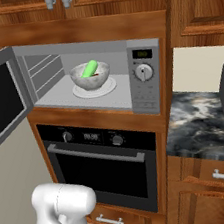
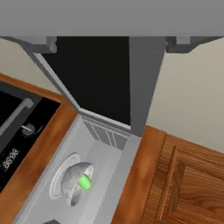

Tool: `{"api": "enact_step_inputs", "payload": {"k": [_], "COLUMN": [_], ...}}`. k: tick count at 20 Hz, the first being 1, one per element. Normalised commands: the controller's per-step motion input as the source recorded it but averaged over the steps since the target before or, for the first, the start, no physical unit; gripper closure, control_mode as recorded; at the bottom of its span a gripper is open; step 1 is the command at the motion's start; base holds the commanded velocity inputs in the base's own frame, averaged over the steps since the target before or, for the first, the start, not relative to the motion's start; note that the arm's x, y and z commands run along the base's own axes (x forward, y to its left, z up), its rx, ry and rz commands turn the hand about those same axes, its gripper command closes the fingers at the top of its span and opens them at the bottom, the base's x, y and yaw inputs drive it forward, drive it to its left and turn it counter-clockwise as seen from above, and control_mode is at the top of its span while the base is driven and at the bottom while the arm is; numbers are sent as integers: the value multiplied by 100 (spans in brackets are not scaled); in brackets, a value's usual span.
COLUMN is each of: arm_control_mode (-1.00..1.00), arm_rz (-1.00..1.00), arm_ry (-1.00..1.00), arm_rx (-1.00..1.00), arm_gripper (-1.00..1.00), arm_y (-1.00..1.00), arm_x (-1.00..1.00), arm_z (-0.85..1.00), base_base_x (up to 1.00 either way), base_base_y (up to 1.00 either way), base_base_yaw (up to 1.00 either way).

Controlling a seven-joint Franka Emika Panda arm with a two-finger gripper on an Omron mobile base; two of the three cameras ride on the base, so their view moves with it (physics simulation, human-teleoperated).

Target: Place the bowl containing the corn and tomato in the microwave. Close the microwave door and press the start button to microwave the meal.

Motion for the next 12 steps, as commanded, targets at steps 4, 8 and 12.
{"api": "enact_step_inputs", "payload": {"k": [4,8,12], "arm_control_mode": [-100,-100,-100], "arm_rz": [0,0,0], "arm_ry": [-2,0,0], "arm_rx": [35,35,33], "arm_gripper": [-100,-100,-100], "arm_y": [33,39,50], "arm_x": [-17,-12,-17], "arm_z": [-9,-16,-13], "base_base_x": [0,0,0], "base_base_y": [0,0,0], "base_base_yaw": [0,0,0]}}
